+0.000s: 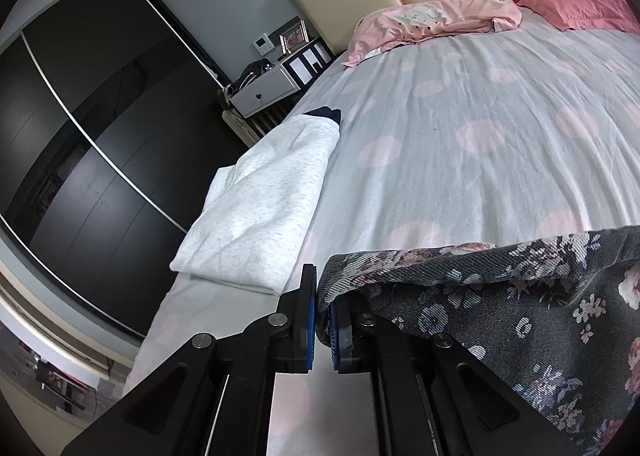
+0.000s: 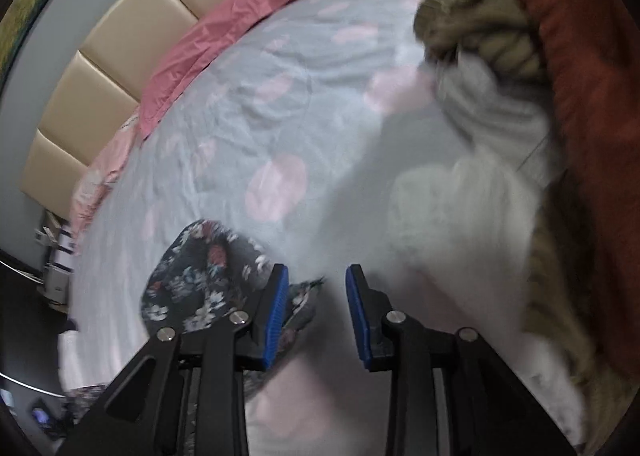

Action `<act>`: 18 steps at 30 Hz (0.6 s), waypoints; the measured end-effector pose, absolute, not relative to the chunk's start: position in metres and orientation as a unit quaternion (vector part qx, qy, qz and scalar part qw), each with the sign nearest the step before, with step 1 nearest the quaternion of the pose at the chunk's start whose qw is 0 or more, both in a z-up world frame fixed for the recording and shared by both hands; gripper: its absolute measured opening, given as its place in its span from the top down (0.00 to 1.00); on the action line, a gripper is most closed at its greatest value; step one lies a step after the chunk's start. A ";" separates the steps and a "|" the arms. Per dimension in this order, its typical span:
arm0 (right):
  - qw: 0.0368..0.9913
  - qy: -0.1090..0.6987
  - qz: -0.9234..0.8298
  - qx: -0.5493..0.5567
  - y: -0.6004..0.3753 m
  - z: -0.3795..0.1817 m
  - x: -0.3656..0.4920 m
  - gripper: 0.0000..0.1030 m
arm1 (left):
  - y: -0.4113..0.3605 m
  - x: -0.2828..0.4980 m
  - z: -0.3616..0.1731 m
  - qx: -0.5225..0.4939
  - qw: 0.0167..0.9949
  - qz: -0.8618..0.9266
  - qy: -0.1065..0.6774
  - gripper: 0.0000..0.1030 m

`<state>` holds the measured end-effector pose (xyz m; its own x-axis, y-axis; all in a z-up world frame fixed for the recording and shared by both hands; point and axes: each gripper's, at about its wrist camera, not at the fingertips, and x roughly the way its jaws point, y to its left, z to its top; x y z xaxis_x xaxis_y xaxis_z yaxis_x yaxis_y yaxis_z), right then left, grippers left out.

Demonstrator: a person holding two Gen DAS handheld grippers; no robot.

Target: Fold clothes

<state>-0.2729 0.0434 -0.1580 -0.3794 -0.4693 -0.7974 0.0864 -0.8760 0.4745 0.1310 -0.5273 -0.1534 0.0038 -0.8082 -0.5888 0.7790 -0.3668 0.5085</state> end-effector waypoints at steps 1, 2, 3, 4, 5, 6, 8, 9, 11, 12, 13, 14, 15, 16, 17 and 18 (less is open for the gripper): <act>0.181 -0.200 -0.799 0.538 0.043 -0.163 -0.273 0.71 | -0.528 0.132 -0.153 0.430 0.562 -0.706 -0.015 0.94; 0.181 -0.213 -0.791 0.544 0.042 -0.168 -0.272 0.71 | -0.528 0.132 -0.153 0.430 0.561 -0.707 -0.014 0.94; 0.182 -0.226 -0.784 0.549 0.041 -0.173 -0.272 0.71 | -0.528 0.132 -0.153 0.430 0.561 -0.707 -0.013 0.94; 0.182 -0.238 -0.776 0.554 0.039 -0.177 -0.271 0.71 | -0.528 0.132 -0.154 0.430 0.561 -0.707 -0.013 0.94; 0.189 -0.247 -0.773 0.554 0.036 -0.178 -0.269 0.72 | -0.528 0.132 -0.154 0.430 0.560 -0.708 -0.013 0.94; 0.194 -0.245 -0.777 0.547 0.031 -0.177 -0.265 0.73 | -0.528 0.132 -0.154 0.430 0.560 -0.708 -0.013 0.94; 0.211 -0.226 -0.789 0.530 0.017 -0.169 -0.253 0.80 | -0.528 0.133 -0.154 0.429 0.559 -0.710 -0.012 0.94; 0.223 -0.209 -0.797 0.520 0.009 -0.163 -0.246 0.82 | -0.528 0.134 -0.154 0.429 0.558 -0.710 -0.011 0.94; 0.246 -0.175 -0.812 0.500 -0.008 -0.151 -0.230 0.84 | -0.528 0.134 -0.153 0.428 0.558 -0.711 -0.009 0.94; 0.261 -0.135 -0.821 0.489 -0.022 -0.144 -0.219 0.84 | -0.528 0.135 -0.153 0.427 0.558 -0.712 -0.008 0.94; 0.276 -0.094 -0.828 0.478 -0.036 -0.137 -0.208 0.85 | -0.529 0.135 -0.153 0.427 0.557 -0.712 -0.006 0.94; 0.291 -0.053 -0.834 0.466 -0.050 -0.130 -0.197 0.86 | -0.529 0.135 -0.153 0.427 0.557 -0.712 -0.005 0.94; 0.314 -0.023 -0.832 0.457 -0.063 -0.126 -0.185 0.86 | -0.529 0.135 -0.153 0.426 0.557 -0.712 -0.004 0.94; 0.336 0.003 -0.824 0.455 -0.078 -0.126 -0.173 0.86 | -0.528 0.135 -0.153 0.426 0.557 -0.713 -0.003 0.94; 0.359 0.029 -0.816 0.453 -0.093 -0.126 -0.161 0.86 | -0.528 0.136 -0.152 0.425 0.557 -0.713 -0.002 0.94; 0.380 0.056 -0.806 0.451 -0.108 -0.126 -0.150 0.86 | -0.528 0.136 -0.152 0.425 0.556 -0.714 0.000 0.94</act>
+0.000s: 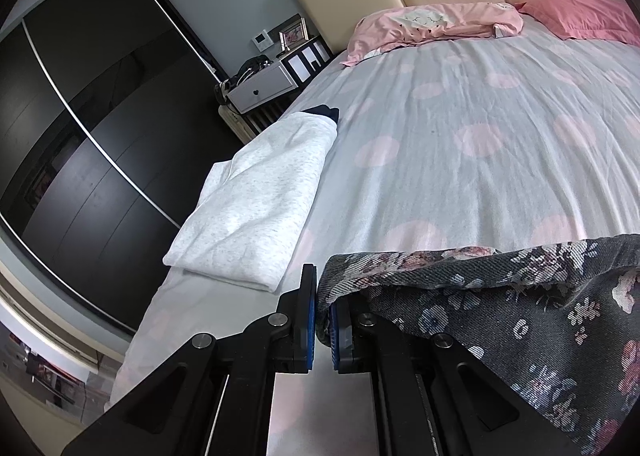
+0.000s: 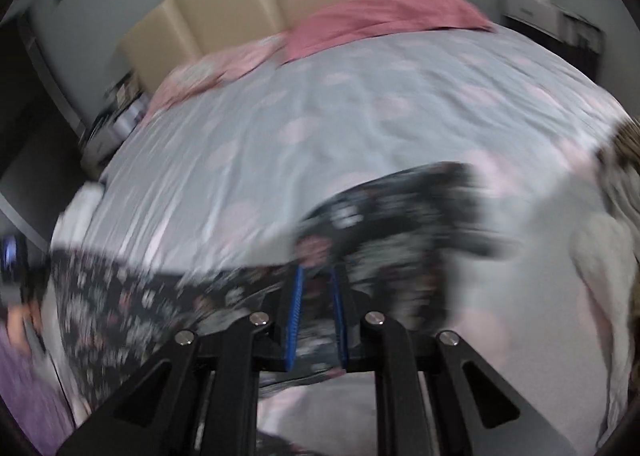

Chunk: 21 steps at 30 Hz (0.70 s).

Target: Fold clothes

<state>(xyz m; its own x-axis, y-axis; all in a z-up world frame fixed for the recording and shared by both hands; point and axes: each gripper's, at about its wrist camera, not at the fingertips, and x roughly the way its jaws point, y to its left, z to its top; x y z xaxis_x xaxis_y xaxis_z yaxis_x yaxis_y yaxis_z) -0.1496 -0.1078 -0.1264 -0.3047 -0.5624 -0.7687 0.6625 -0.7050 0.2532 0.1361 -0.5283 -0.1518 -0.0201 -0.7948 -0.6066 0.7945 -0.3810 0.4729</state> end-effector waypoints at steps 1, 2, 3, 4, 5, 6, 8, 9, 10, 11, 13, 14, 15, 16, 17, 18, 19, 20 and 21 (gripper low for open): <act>0.388 0.080 -0.799 0.453 -0.121 -0.131 -0.141 0.86 | -0.528 0.137 -0.151 0.424 0.556 -0.715 0.002 0.94; 0.395 0.104 -0.792 0.454 -0.134 -0.135 -0.133 0.86 | -0.528 0.138 -0.151 0.423 0.555 -0.716 0.004 0.94; 0.402 0.128 -0.784 0.456 -0.147 -0.140 -0.125 0.86 | -0.528 0.139 -0.150 0.422 0.554 -0.718 0.006 0.94; 0.405 0.142 -0.782 0.452 -0.150 -0.142 -0.119 0.86 | -0.528 0.140 -0.150 0.422 0.553 -0.719 0.009 0.94; 0.404 0.144 -0.784 0.448 -0.152 -0.141 -0.119 0.86 | -0.528 0.141 -0.149 0.421 0.551 -0.720 0.011 0.94; 0.402 0.136 -0.787 0.447 -0.148 -0.139 -0.121 0.86 | -0.528 0.142 -0.149 0.421 0.550 -0.721 0.012 0.94; 0.382 0.095 -0.803 0.447 -0.132 -0.132 -0.134 0.86 | -0.529 0.143 -0.148 0.420 0.549 -0.722 0.016 0.94; 0.366 0.074 -0.813 0.447 -0.122 -0.129 -0.142 0.86 | -0.529 0.143 -0.148 0.420 0.548 -0.723 0.018 0.94; 0.344 0.051 -0.826 0.444 -0.108 -0.126 -0.153 0.86 | -0.530 0.143 -0.148 0.420 0.548 -0.723 0.019 0.94; 0.323 0.034 -0.838 0.438 -0.096 -0.122 -0.161 0.86 | -0.530 0.143 -0.148 0.420 0.548 -0.723 0.019 0.94; 0.279 -0.002 -0.865 0.418 -0.069 -0.116 -0.180 0.85 | -0.530 0.143 -0.148 0.421 0.547 -0.723 0.018 0.94; 0.255 -0.015 -0.877 0.408 -0.055 -0.115 -0.188 0.85 | -0.530 0.143 -0.149 0.421 0.546 -0.724 0.018 0.94; 0.232 -0.028 -0.888 0.397 -0.042 -0.113 -0.196 0.85 | -0.530 0.143 -0.149 0.421 0.546 -0.724 0.018 0.94; 0.206 -0.037 -0.898 0.388 -0.028 -0.114 -0.204 0.85 | -0.530 0.143 -0.149 0.421 0.546 -0.724 0.019 0.94; 0.180 -0.041 -0.905 0.383 -0.017 -0.116 -0.211 0.85 | -0.530 0.143 -0.149 0.421 0.545 -0.725 0.019 0.94; 0.155 -0.044 -0.909 0.384 -0.005 -0.119 -0.220 0.85 | -0.530 0.143 -0.149 0.421 0.545 -0.725 0.019 0.94; 0.139 -0.051 -0.910 0.387 0.006 -0.123 -0.229 0.85 | -0.530 0.143 -0.149 0.421 0.545 -0.725 0.019 0.94; 0.120 -0.061 -0.910 0.392 0.017 -0.129 -0.238 0.85 | -0.530 0.143 -0.148 0.421 0.545 -0.725 0.018 0.94; 0.105 -0.067 -0.909 0.397 0.026 -0.135 -0.247 0.85 | -0.530 0.142 -0.149 0.421 0.545 -0.724 0.017 0.94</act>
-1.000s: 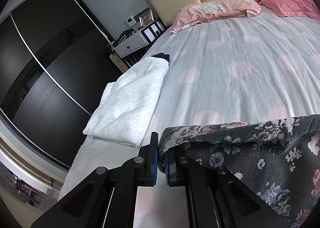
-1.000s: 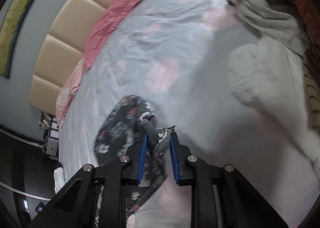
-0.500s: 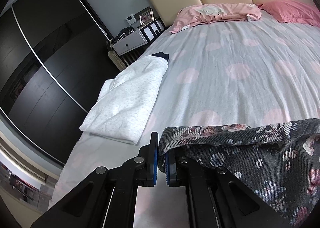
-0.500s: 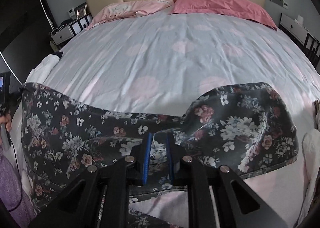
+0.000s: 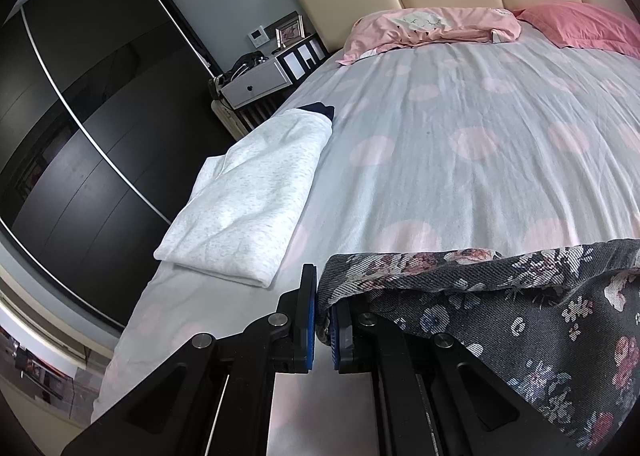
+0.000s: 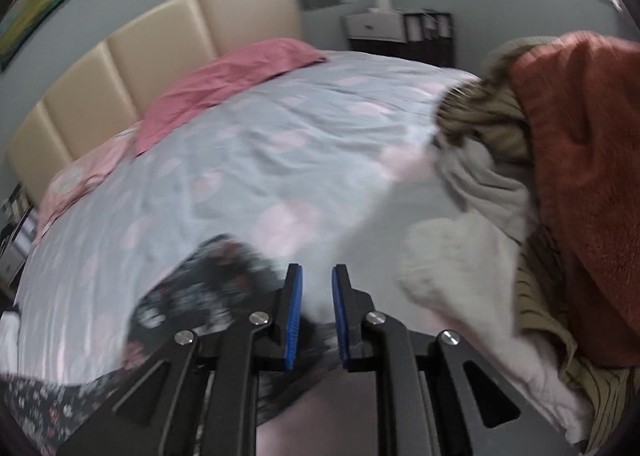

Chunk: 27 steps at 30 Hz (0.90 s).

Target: Fold clothes

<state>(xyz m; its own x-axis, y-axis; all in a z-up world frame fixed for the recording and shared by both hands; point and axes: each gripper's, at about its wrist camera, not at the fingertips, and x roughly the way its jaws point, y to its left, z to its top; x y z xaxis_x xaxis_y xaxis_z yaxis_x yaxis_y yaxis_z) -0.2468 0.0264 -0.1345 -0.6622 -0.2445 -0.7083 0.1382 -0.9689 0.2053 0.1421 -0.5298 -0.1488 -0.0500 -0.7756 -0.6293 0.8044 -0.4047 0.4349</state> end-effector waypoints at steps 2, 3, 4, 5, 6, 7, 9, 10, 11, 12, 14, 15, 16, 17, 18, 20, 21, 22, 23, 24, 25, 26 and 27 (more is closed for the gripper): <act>0.091 -0.081 -0.906 0.406 0.042 -0.147 -0.261 0.85 | -0.530 0.141 -0.150 0.423 0.546 -0.723 0.014 0.94; 0.091 -0.081 -0.902 0.413 0.042 -0.154 -0.267 0.85 | -0.530 0.140 -0.151 0.424 0.547 -0.722 0.012 0.94; 0.092 -0.082 -0.899 0.421 0.043 -0.162 -0.273 0.85 | -0.529 0.139 -0.151 0.425 0.547 -0.721 0.010 0.94; 0.101 -0.084 -0.892 0.433 0.043 -0.170 -0.277 0.83 | -0.529 0.138 -0.152 0.426 0.547 -0.720 0.008 0.94; 0.121 -0.093 -0.884 0.443 0.036 -0.178 -0.273 0.83 | -0.529 0.137 -0.153 0.428 0.548 -0.719 0.006 0.94; 0.141 -0.102 -0.875 0.451 0.029 -0.185 -0.270 0.83 | -0.529 0.136 -0.154 0.429 0.548 -0.718 0.004 0.94; 0.184 -0.113 -0.867 0.449 0.021 -0.183 -0.266 0.83 | -0.529 0.135 -0.155 0.431 0.549 -0.716 0.000 0.94; 0.209 -0.115 -0.861 0.449 0.014 -0.182 -0.263 0.82 | -0.529 0.134 -0.156 0.432 0.549 -0.715 -0.001 0.94; 0.228 -0.112 -0.855 0.452 0.007 -0.182 -0.260 0.81 | -0.529 0.134 -0.156 0.432 0.549 -0.715 -0.002 0.94; 0.243 -0.103 -0.849 0.457 -0.001 -0.183 -0.257 0.80 | -0.529 0.134 -0.156 0.433 0.549 -0.714 -0.003 0.94; 0.268 -0.081 -0.837 0.470 -0.017 -0.186 -0.252 0.72 | -0.529 0.134 -0.157 0.434 0.549 -0.714 -0.004 0.94; 0.276 -0.071 -0.835 0.471 -0.024 -0.186 -0.249 0.70 | -0.529 0.135 -0.157 0.434 0.549 -0.714 -0.003 0.94; 0.283 -0.062 -0.832 0.473 -0.031 -0.186 -0.247 0.64 | -0.529 0.135 -0.157 0.434 0.549 -0.715 -0.003 0.94; 0.291 -0.053 -0.829 0.475 -0.038 -0.186 -0.244 0.61 | -0.529 0.135 -0.156 0.434 0.549 -0.715 -0.002 0.94; 0.298 -0.050 -0.826 0.477 -0.042 -0.185 -0.242 0.61 | -0.529 0.135 -0.156 0.434 0.549 -0.715 -0.001 0.94; 0.306 -0.046 -0.816 0.488 -0.050 -0.187 -0.240 0.59 | -0.529 0.135 -0.156 0.434 0.549 -0.715 0.000 0.94; 0.310 -0.045 -0.812 0.493 -0.054 -0.188 -0.238 0.58 | -0.529 0.135 -0.156 0.434 0.549 -0.714 0.000 0.94; 0.306 -0.041 -0.812 0.495 -0.056 -0.188 -0.236 0.58 | -0.529 0.135 -0.157 0.434 0.549 -0.714 0.000 0.94; 0.304 -0.048 -0.811 0.498 -0.057 -0.188 -0.238 0.58 | -0.529 0.135 -0.157 0.435 0.549 -0.714 0.000 0.94; 0.304 -0.065 -0.807 0.502 -0.055 -0.187 -0.239 0.58 | -0.529 0.135 -0.157 0.434 0.549 -0.714 0.000 0.94; 0.306 -0.097 -0.800 0.508 -0.051 -0.187 -0.242 0.58 | -0.529 0.135 -0.157 0.434 0.548 -0.715 0.000 0.94; 0.307 -0.137 -0.790 0.513 -0.044 -0.188 -0.246 0.58 | -0.529 0.135 -0.157 0.434 0.548 -0.715 0.001 0.94; 0.307 -0.181 -0.779 0.516 -0.035 -0.189 -0.250 0.58 | -0.529 0.136 -0.157 0.434 0.548 -0.715 0.002 0.94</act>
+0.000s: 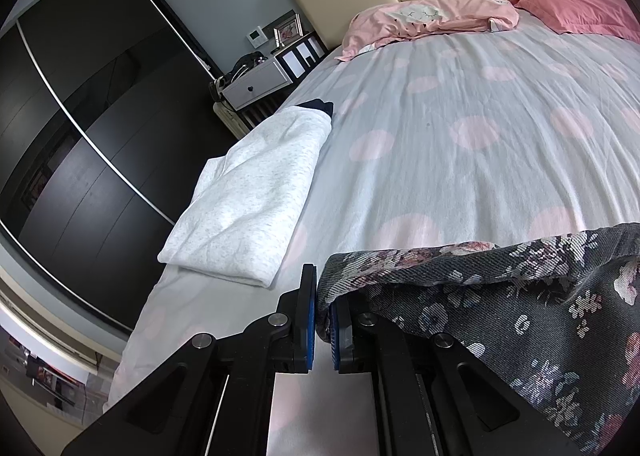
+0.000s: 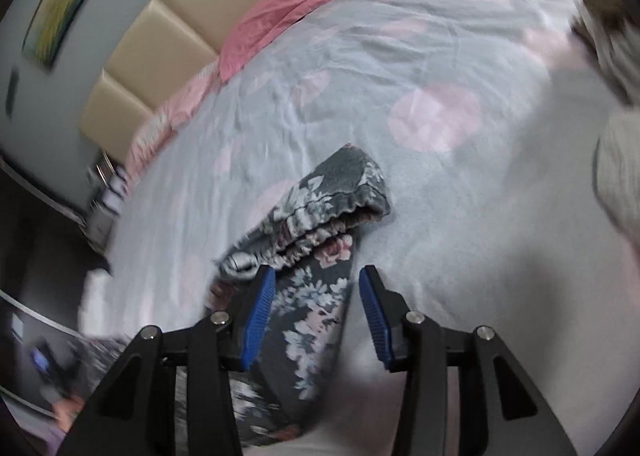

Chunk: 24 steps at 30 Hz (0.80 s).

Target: Fold clothes

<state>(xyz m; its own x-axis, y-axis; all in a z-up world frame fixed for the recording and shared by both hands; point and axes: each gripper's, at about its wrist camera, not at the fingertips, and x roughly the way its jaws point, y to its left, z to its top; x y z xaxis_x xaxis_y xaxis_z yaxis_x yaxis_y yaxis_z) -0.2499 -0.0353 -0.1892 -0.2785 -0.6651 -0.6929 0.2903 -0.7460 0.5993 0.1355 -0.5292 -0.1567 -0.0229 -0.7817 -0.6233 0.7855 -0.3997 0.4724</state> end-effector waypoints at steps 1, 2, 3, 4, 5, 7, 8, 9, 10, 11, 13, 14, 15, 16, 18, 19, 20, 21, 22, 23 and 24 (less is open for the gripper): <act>0.304 -0.217 -0.767 0.521 -0.029 -0.193 -0.253 0.58 | -0.529 0.135 -0.157 0.434 0.548 -0.715 0.003 0.94; 0.301 -0.252 -0.755 0.525 -0.023 -0.196 -0.256 0.58 | -0.530 0.135 -0.157 0.435 0.548 -0.715 0.003 0.94; 0.297 -0.287 -0.742 0.529 -0.017 -0.200 -0.259 0.58 | -0.529 0.135 -0.158 0.435 0.548 -0.714 0.003 0.94; 0.293 -0.320 -0.727 0.532 -0.011 -0.204 -0.261 0.58 | -0.530 0.134 -0.158 0.436 0.548 -0.714 0.002 0.94; 0.293 -0.333 -0.719 0.535 -0.010 -0.207 -0.262 0.58 | -0.530 0.134 -0.158 0.436 0.548 -0.714 0.002 0.94; 0.293 -0.334 -0.713 0.543 -0.014 -0.210 -0.262 0.57 | -0.529 0.134 -0.158 0.436 0.548 -0.713 0.002 0.94; 0.295 -0.331 -0.713 0.544 -0.017 -0.210 -0.262 0.57 | -0.529 0.134 -0.158 0.436 0.548 -0.714 0.002 0.94; 0.299 -0.327 -0.715 0.541 -0.020 -0.208 -0.262 0.57 | -0.529 0.133 -0.158 0.436 0.548 -0.714 0.003 0.94; 0.304 -0.324 -0.717 0.538 -0.024 -0.206 -0.261 0.58 | -0.529 0.133 -0.158 0.436 0.548 -0.714 0.004 0.94; 0.307 -0.323 -0.718 0.535 -0.027 -0.203 -0.261 0.59 | -0.529 0.133 -0.158 0.436 0.548 -0.714 0.004 0.94; 0.313 -0.319 -0.719 0.532 -0.033 -0.200 -0.261 0.60 | -0.529 0.133 -0.159 0.437 0.548 -0.714 0.003 0.94; 0.313 -0.314 -0.722 0.532 -0.035 -0.198 -0.260 0.60 | -0.530 0.133 -0.159 0.437 0.547 -0.714 0.003 0.94; 0.310 -0.307 -0.724 0.534 -0.035 -0.198 -0.260 0.60 | -0.530 0.134 -0.159 0.437 0.547 -0.714 0.004 0.94; 0.307 -0.300 -0.727 0.536 -0.036 -0.198 -0.260 0.60 | -0.530 0.134 -0.159 0.437 0.547 -0.714 0.004 0.94; 0.280 -0.285 -0.749 0.528 -0.032 -0.193 -0.258 0.60 | -0.530 0.134 -0.159 0.437 0.547 -0.714 0.005 0.94; 0.277 -0.283 -0.758 0.518 -0.029 -0.189 -0.259 0.60 | -0.530 0.134 -0.159 0.437 0.546 -0.714 0.006 0.94; 0.278 -0.291 -0.758 0.513 -0.026 -0.186 -0.259 0.60 | -0.531 0.134 -0.159 0.437 0.546 -0.715 0.007 0.94; 0.286 -0.306 -0.747 0.517 -0.025 -0.187 -0.260 0.60 | -0.531 0.134 -0.159 0.437 0.546 -0.715 0.008 0.94; 0.293 -0.322 -0.735 0.520 -0.024 -0.189 -0.261 0.60 | -0.531 0.134 -0.160 0.437 0.546 -0.715 0.008 0.94; 0.297 -0.326 -0.724 0.531 -0.028 -0.194 -0.261 0.60 | -0.532 0.134 -0.160 0.438 0.546 -0.714 0.008 0.94; 0.300 -0.329 -0.713 0.541 -0.031 -0.199 -0.260 0.60 | -0.532 0.134 -0.161 0.439 0.545 -0.714 0.009 0.94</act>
<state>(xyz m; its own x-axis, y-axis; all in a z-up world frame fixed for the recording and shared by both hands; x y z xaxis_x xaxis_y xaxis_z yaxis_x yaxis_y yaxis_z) -0.2598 -0.0311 -0.1994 -0.2339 -0.7845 -0.5744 0.0717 -0.6031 0.7945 0.1338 -0.5321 -0.1608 -0.0199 -0.7715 -0.6359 0.7865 -0.4048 0.4665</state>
